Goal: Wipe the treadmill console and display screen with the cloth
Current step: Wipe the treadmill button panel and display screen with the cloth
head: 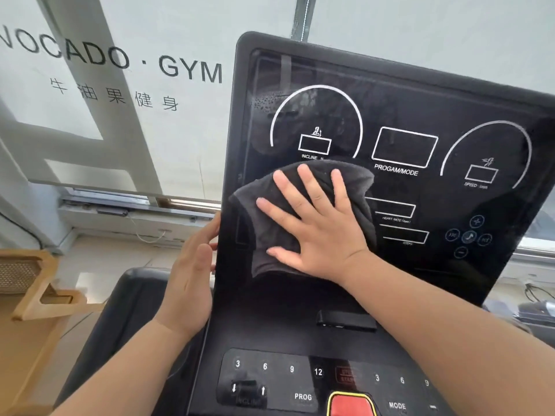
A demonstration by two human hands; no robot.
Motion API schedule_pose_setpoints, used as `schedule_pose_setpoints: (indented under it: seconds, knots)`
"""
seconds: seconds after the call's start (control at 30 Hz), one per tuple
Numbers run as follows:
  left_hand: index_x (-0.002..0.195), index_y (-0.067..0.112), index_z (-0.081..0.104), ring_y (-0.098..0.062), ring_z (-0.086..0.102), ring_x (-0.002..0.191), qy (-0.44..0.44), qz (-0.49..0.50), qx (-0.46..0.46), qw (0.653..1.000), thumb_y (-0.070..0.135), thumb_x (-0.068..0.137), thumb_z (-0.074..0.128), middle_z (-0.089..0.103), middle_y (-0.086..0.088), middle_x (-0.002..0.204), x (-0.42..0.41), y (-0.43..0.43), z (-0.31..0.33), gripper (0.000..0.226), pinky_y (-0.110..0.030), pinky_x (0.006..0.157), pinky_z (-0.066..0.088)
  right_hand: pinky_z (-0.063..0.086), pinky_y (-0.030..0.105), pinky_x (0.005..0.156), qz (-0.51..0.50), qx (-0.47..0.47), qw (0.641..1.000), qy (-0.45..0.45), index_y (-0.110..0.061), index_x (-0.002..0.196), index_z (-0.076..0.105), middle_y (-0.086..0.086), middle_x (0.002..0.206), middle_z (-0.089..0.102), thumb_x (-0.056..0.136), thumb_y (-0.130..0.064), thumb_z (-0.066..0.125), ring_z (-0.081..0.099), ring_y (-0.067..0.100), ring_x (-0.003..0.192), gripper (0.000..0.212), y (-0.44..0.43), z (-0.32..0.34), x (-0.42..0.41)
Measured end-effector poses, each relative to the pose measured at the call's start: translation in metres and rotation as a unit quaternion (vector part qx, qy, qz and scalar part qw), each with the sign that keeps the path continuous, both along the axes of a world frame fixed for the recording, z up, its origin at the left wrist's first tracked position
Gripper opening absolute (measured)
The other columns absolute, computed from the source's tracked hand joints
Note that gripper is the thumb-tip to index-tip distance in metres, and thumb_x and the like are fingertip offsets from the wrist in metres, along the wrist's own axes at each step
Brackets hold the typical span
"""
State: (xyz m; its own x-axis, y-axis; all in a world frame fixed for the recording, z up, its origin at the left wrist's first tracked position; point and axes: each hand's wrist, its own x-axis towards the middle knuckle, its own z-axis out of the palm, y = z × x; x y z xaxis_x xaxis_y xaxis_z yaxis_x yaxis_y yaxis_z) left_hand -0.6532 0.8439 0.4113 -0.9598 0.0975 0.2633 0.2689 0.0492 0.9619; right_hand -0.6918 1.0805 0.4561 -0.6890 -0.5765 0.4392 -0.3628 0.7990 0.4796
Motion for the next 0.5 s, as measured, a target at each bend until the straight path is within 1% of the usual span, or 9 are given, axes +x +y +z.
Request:
schedule_pose_setpoints:
  seconds: [0.1, 0.17, 0.23, 0.3, 0.37, 0.43, 0.5]
  knots:
    - [0.147, 0.031, 0.047, -0.002, 0.057, 0.123, -0.022, 0.005, 0.002, 1.000, 0.082, 0.089, 0.024, 0.058, 0.018, 0.139, -0.001, -0.002, 0.001, 0.080, -0.011, 0.085, 0.048, -0.004, 0.067, 0.123, 0.028, 0.037, 0.999, -0.014, -0.039, 0.162, 0.025, 0.002, 0.172, 0.008, 0.093, -0.075, 0.045, 0.006, 0.034, 0.158, 0.081, 0.005, -0.010, 0.006]
    - [0.146, 0.033, 0.048, -0.005, 0.057, 0.123, -0.026, 0.007, 0.000, 1.000, 0.083, 0.088, 0.025, 0.059, 0.018, 0.138, -0.002, -0.004, 0.002, 0.080, -0.012, 0.087, 0.048, -0.006, 0.069, 0.122, 0.038, 0.050, 0.998, -0.013, -0.041, 0.162, 0.023, 0.001, 0.172, 0.008, 0.090, -0.078, 0.045, 0.006, 0.034, 0.158, 0.084, 0.010, 0.000, 0.000]
    - [0.145, 0.037, 0.048, -0.004, 0.057, 0.124, -0.022, 0.001, -0.010, 1.000, 0.083, 0.088, 0.026, 0.059, 0.020, 0.138, -0.003, -0.005, 0.004, 0.077, -0.014, 0.091, 0.048, -0.006, 0.074, 0.119, 0.023, 0.031, 0.999, 0.015, -0.042, 0.161, 0.026, 0.003, 0.172, 0.014, 0.086, -0.082, 0.047, 0.009, 0.038, 0.158, 0.088, 0.013, 0.027, -0.015]
    - [0.141, 0.039, 0.050, -0.001, 0.059, 0.119, -0.030, -0.006, -0.011, 0.999, 0.086, 0.086, 0.027, 0.061, 0.024, 0.134, -0.004, -0.007, 0.008, 0.076, -0.011, 0.084, 0.047, -0.003, 0.081, 0.114, -0.017, -0.003, 0.999, 0.041, -0.041, 0.161, 0.028, 0.007, 0.172, 0.016, 0.084, -0.085, 0.048, 0.010, 0.046, 0.157, 0.091, 0.015, 0.067, -0.035]
    - [0.141, 0.037, 0.051, -0.001, 0.061, 0.115, -0.041, -0.011, -0.006, 0.999, 0.087, 0.084, 0.027, 0.062, 0.024, 0.131, -0.005, -0.009, 0.010, 0.080, -0.008, 0.079, 0.046, 0.002, 0.084, 0.112, -0.058, -0.011, 0.997, 0.046, -0.042, 0.162, 0.024, 0.010, 0.173, 0.011, 0.083, -0.088, 0.044, 0.006, 0.051, 0.156, 0.093, 0.014, 0.104, -0.051]
    - [0.143, 0.037, 0.050, -0.003, 0.059, 0.120, -0.044, -0.012, -0.007, 0.999, 0.088, 0.083, 0.027, 0.061, 0.023, 0.134, -0.004, -0.011, 0.009, 0.082, -0.012, 0.085, 0.046, 0.003, 0.084, 0.112, -0.085, 0.000, 0.995, 0.043, -0.044, 0.163, 0.017, 0.010, 0.174, 0.004, 0.083, -0.089, 0.040, 0.002, 0.051, 0.156, 0.094, 0.011, 0.124, -0.060]
    - [0.146, 0.038, 0.047, -0.004, 0.055, 0.127, -0.041, -0.011, -0.020, 0.999, 0.086, 0.086, 0.025, 0.058, 0.022, 0.139, -0.002, -0.011, 0.006, 0.080, -0.023, 0.095, 0.045, 0.003, 0.083, 0.113, -0.101, -0.005, 0.994, 0.044, -0.044, 0.163, 0.014, 0.010, 0.174, 0.001, 0.084, -0.089, 0.037, 0.001, 0.050, 0.156, 0.094, 0.007, 0.126, -0.061]
